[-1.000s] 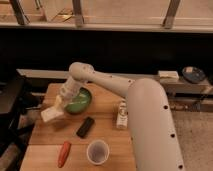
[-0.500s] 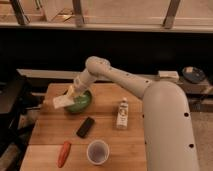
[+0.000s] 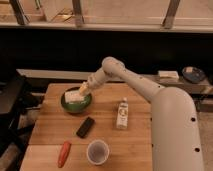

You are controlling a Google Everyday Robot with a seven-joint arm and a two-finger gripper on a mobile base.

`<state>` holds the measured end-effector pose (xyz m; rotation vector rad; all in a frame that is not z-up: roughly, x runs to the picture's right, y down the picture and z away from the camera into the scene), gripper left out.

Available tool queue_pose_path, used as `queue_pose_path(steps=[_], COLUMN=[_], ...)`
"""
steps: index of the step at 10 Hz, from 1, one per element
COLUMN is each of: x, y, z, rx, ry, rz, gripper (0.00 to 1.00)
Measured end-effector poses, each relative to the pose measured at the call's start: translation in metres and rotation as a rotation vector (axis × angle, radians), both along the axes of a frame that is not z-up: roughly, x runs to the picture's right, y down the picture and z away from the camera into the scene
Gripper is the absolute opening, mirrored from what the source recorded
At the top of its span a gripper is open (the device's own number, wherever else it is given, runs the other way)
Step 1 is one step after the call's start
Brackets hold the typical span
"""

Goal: Place the white sponge in the ceramic bowl

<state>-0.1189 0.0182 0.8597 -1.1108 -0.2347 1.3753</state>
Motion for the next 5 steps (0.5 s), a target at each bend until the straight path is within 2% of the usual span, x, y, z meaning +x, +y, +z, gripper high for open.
queue_pose_path(steps=[5], x=[-0.0001], y=[-0.0002], z=[0.0003], rx=[-0.001], ry=[-0.001], rz=[0.000], gripper=[0.80])
